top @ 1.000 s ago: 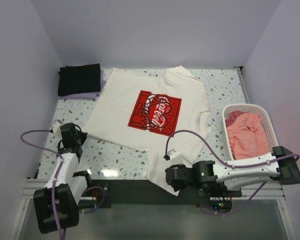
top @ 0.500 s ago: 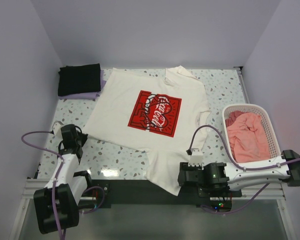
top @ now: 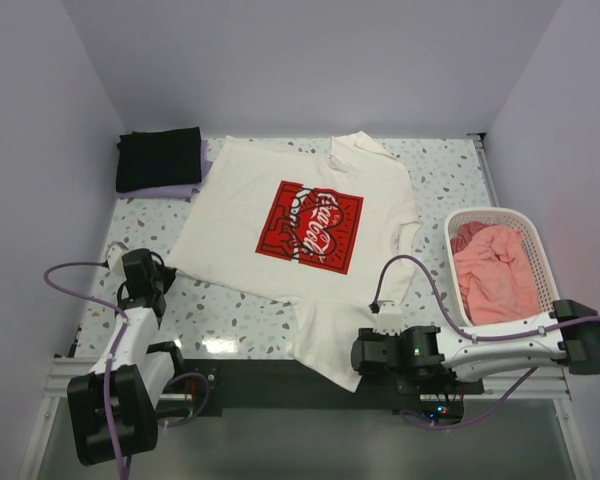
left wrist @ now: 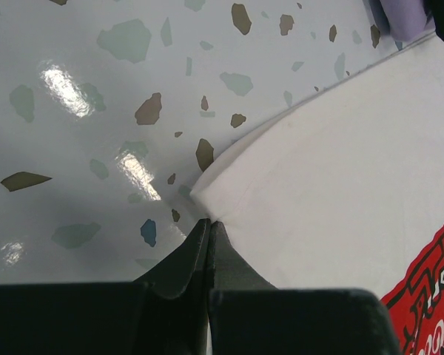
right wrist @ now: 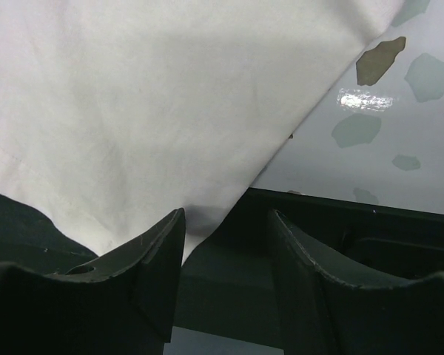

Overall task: Fold and stack the t-shirts
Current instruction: Fold the tshirt

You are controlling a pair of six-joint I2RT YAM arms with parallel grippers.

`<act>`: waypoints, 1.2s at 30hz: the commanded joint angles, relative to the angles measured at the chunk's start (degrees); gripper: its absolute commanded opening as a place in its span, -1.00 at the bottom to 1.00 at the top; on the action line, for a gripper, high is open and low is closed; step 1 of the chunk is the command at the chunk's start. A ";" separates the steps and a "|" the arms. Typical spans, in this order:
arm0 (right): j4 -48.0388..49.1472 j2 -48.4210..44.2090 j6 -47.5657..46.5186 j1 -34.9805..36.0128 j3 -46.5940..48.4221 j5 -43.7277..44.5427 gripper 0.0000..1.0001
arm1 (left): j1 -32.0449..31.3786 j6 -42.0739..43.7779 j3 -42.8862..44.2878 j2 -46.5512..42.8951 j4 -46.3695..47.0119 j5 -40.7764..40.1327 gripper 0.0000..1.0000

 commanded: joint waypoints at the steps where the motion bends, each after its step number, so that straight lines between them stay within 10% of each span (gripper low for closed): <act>1: 10.89 -0.27 -1.80 -1.88 -3.28 -3.35 0.01 | -0.23 0.43 -0.59 0.25 3.59 0.34 -1.00; 14: 19.08 4.22 -6.56 -6.72 -3.54 -9.24 -0.16 | -0.23 0.60 -2.09 0.24 4.56 0.35 -1.00; 36: 6.77 -6.78 -4.63 -6.81 0.15 -10.03 0.00 | -0.14 0.87 -1.83 0.16 4.73 0.61 -1.00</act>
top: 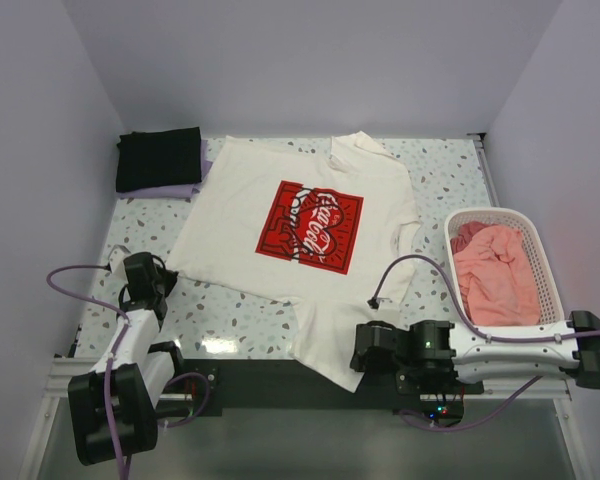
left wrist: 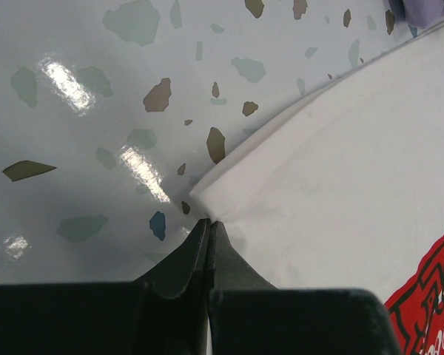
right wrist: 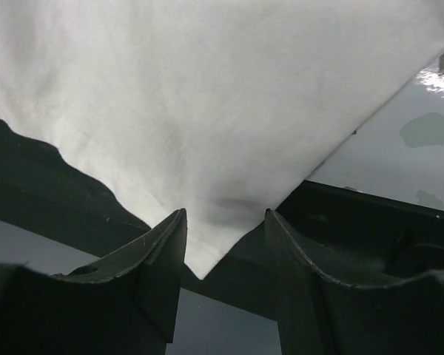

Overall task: Fold and stack the t-shirts
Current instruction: Fold the tshirt

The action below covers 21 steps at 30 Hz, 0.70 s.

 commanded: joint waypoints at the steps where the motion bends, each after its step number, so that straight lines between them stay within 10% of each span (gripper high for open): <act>1: 3.88 1.44 1.23 0.14 0.85 -2.30 -0.01 | -0.22 0.67 0.16 -0.11 3.33 0.11 -1.00; 21: 9.53 13.92 -2.72 0.14 2.07 -0.38 -0.11 | -0.23 0.76 0.16 0.34 3.51 0.28 -1.00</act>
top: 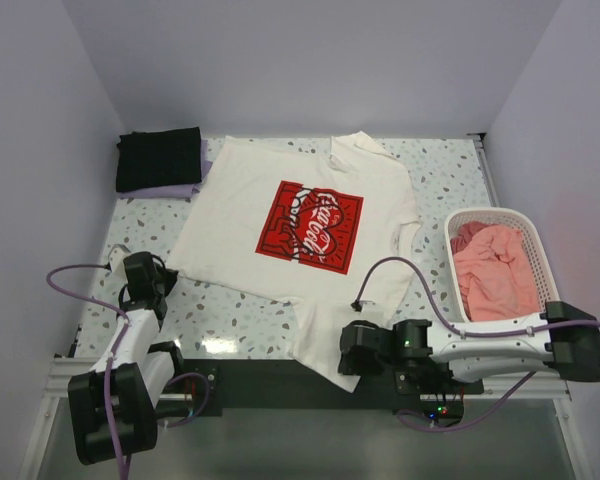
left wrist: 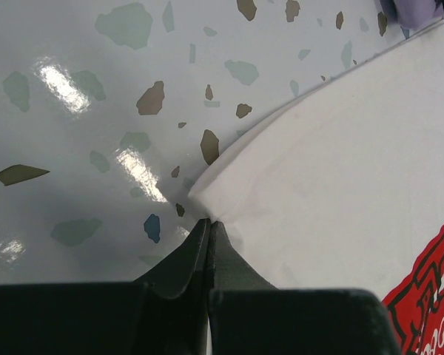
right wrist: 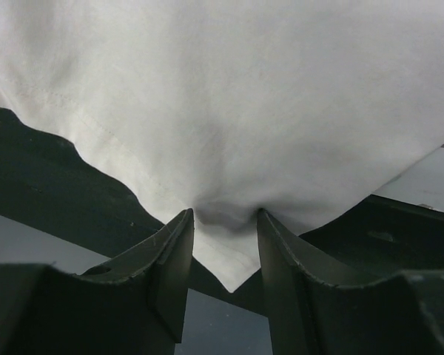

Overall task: Fold and stack the t-shirts
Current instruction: Fold the tshirt

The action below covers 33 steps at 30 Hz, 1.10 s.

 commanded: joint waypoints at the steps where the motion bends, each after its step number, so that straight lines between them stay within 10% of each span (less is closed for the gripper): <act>1: -1.81 4.38 -2.55 0.05 1.93 6.70 -0.13 | -0.23 0.74 0.16 0.16 2.62 -0.13 -1.00; 25: -9.21 22.93 -13.28 12.71 16.89 14.99 0.22 | -0.23 0.74 -0.19 0.34 2.88 -0.40 -1.00; 33: -11.66 18.81 -10.03 12.79 15.22 16.92 -0.59 | -0.14 0.65 -0.28 -0.19 2.61 -0.40 -1.00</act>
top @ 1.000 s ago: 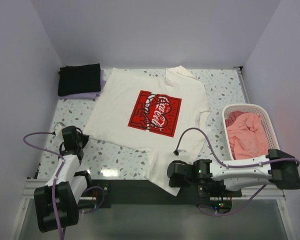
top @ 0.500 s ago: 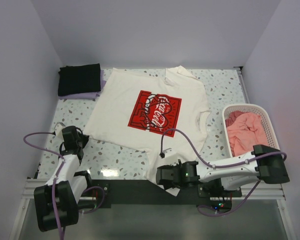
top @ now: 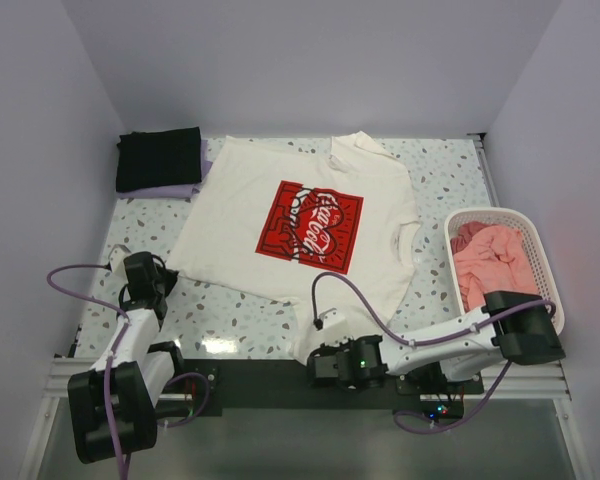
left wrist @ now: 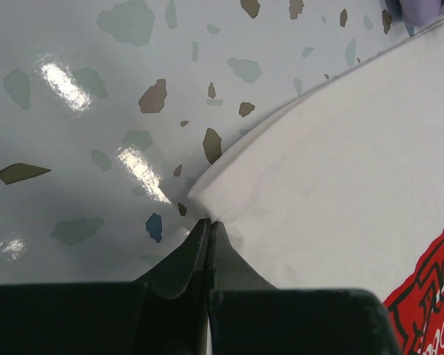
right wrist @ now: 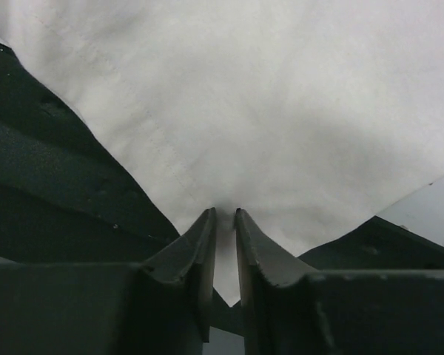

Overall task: Fold and stack the t-shirts
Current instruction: Fold the tshirt

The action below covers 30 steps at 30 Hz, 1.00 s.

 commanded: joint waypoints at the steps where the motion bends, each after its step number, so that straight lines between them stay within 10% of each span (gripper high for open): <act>1: -4.44 -4.78 2.54 0.25 -0.82 3.37 -0.63 | -0.14 0.56 -0.25 -0.87 2.53 -0.44 -1.00; 8: -9.89 -12.07 3.77 0.16 -1.09 4.96 -0.96 | -0.23 0.03 0.19 -1.13 1.91 -1.05 -1.00; 12: -3.07 -13.67 -1.48 0.16 -3.19 0.57 -0.33 | -0.23 -0.23 0.01 -1.22 1.91 -1.41 -1.00; 18: 3.03 -7.19 -4.92 1.65 -3.38 -2.78 0.05 | -0.23 -0.23 -0.34 -0.78 2.26 -1.32 -1.00; 30: 6.81 -6.28 -3.00 2.01 -7.59 -5.24 -0.27 | -0.23 0.03 -0.43 -0.61 2.35 -1.58 -1.00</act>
